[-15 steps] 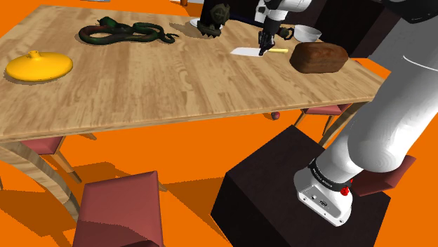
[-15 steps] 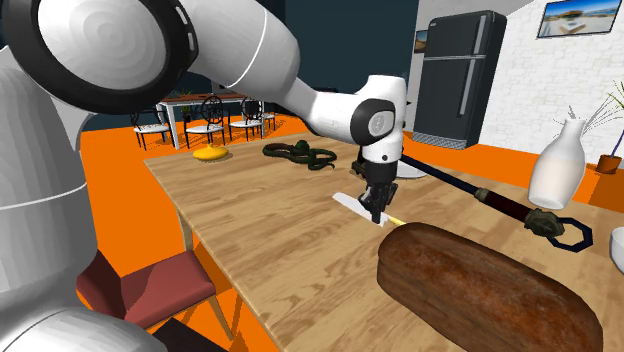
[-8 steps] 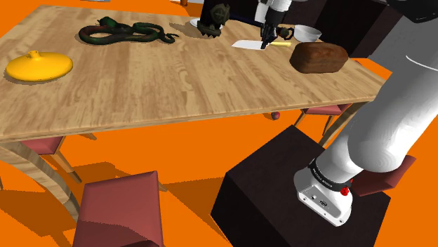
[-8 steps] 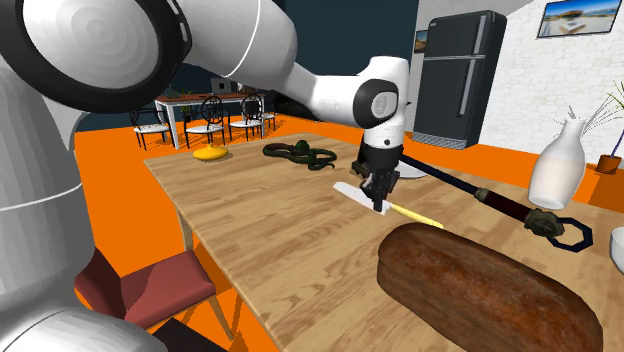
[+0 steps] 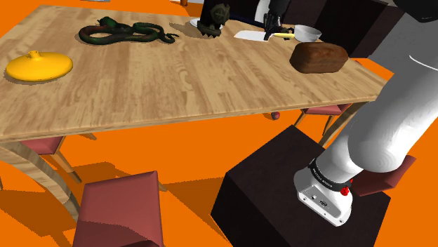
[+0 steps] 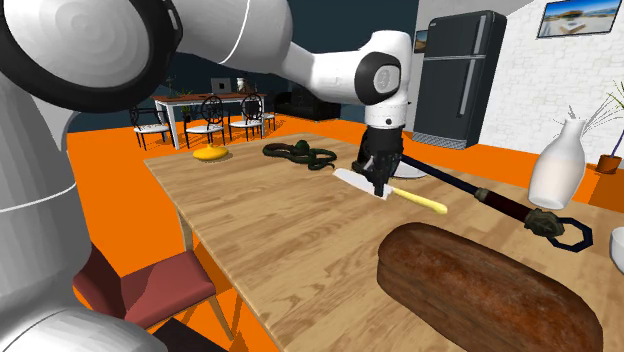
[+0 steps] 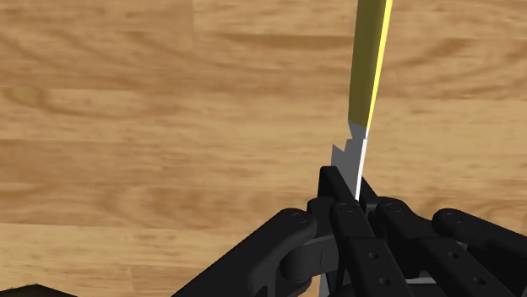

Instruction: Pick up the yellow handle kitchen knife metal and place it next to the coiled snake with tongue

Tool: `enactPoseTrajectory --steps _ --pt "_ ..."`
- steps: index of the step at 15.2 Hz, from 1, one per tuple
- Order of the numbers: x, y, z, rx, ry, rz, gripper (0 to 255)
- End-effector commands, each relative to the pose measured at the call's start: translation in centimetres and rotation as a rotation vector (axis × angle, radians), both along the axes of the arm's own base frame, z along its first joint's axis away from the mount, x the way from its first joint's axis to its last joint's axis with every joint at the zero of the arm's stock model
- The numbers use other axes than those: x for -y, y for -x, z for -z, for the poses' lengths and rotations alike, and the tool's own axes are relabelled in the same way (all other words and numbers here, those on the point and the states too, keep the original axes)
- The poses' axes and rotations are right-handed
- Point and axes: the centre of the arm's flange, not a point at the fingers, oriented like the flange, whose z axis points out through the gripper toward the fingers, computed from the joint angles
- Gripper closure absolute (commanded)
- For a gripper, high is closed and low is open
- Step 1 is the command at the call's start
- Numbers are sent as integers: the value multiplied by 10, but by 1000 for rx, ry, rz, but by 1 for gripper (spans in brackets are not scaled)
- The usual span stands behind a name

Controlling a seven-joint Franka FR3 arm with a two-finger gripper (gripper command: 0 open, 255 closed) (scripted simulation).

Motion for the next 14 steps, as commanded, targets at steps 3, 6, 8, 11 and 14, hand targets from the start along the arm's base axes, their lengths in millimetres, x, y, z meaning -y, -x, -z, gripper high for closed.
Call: enactPoseTrajectory --steps 3,6,8,11,14 --pt "1 1 -21 0 0 0 255" --pt "1 1 -37 0 0 0 255" --pt "-12 -1 -42 0 0 0 255" --pt "-52 -6 -42 0 0 0 255" --pt "-91 -11 -42 0 0 0 255"
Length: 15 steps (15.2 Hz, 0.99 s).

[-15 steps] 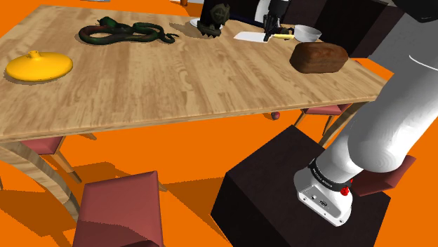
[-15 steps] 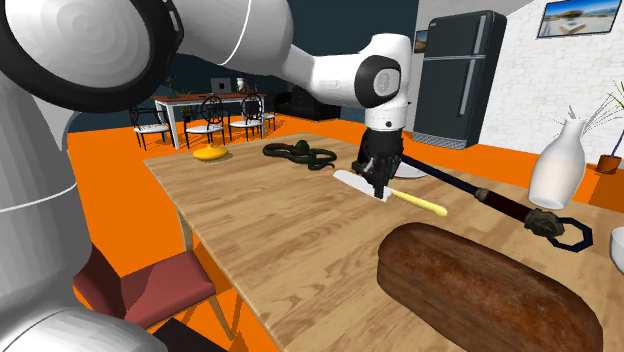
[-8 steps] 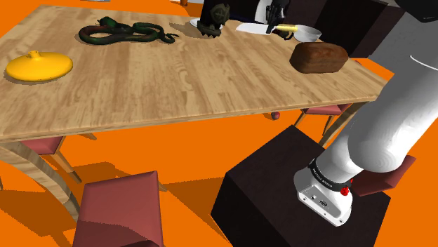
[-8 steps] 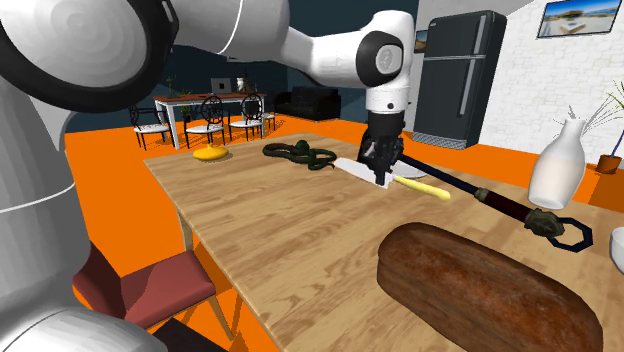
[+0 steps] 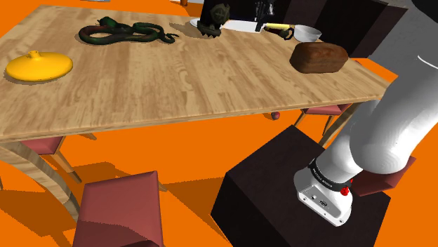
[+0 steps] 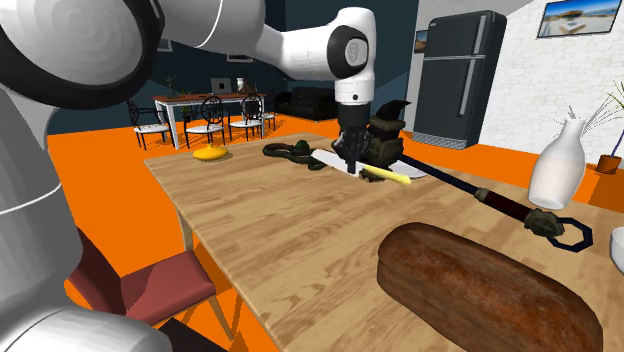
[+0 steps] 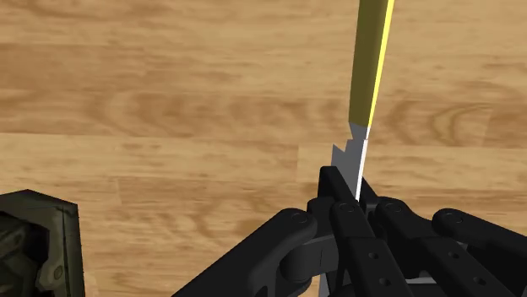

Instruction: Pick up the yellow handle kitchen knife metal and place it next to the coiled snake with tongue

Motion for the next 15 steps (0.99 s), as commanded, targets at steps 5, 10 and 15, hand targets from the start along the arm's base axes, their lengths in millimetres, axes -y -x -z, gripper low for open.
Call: enactPoseTrajectory --steps 5,10,15 --pt "-80 -12 2 0 0 1 255" --pt "-145 -20 2 0 0 1 255" --pt "-211 -28 2 0 0 1 255"
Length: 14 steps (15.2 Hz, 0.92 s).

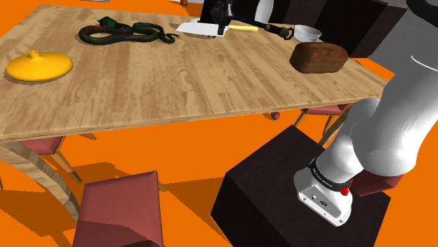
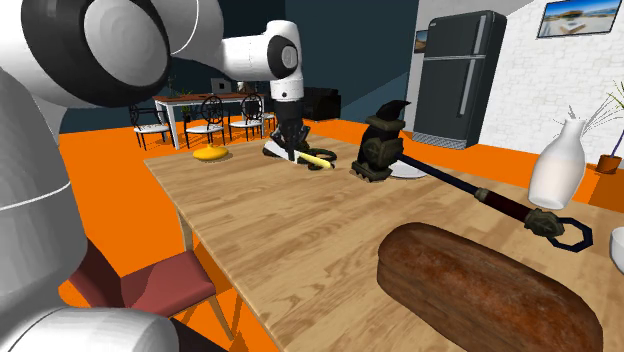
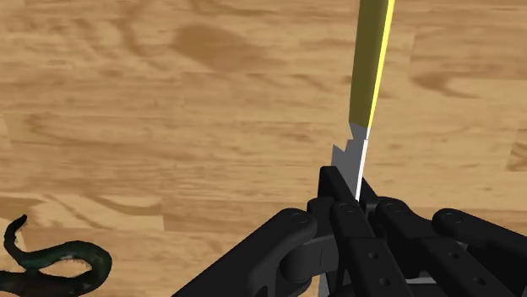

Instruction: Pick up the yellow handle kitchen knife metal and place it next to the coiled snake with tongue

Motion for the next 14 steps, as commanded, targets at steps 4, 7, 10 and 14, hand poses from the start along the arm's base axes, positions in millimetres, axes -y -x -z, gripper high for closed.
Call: enactPoseTrajectory --steps 4,7,10,14 --pt "-66 -9 -1 0 0 1 255" --pt "-105 -14 -1 0 0 1 255" --pt "-145 -19 -1 0 0 1 255" --pt "-197 -25 -1 0 0 1 255"
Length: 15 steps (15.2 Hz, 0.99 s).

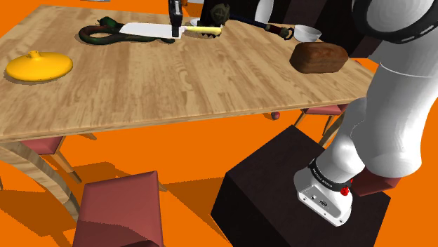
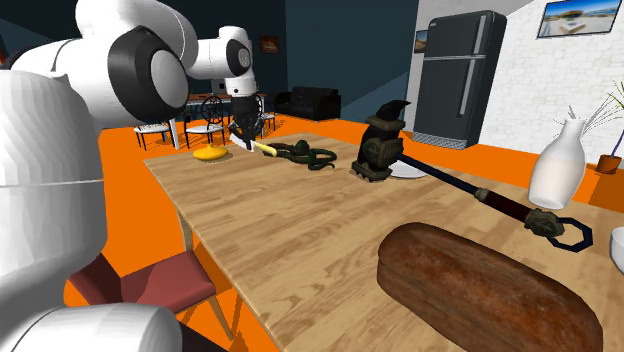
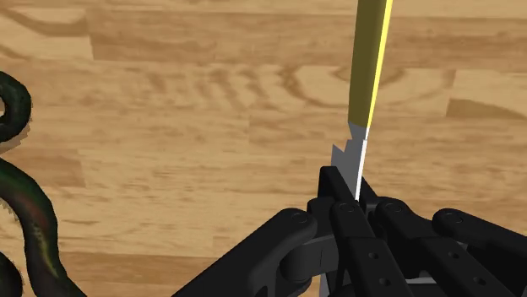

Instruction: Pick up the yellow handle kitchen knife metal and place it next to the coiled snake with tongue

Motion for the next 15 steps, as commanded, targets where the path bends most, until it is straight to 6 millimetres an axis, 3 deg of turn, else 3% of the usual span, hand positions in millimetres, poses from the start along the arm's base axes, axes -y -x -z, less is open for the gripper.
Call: enactPoseTrajectory --steps 1,3,15 --pt "-27 -3 2 0 0 1 255" --pt "-54 -6 2 0 0 1 255" --pt "-54 -6 65 0 0 1 255"
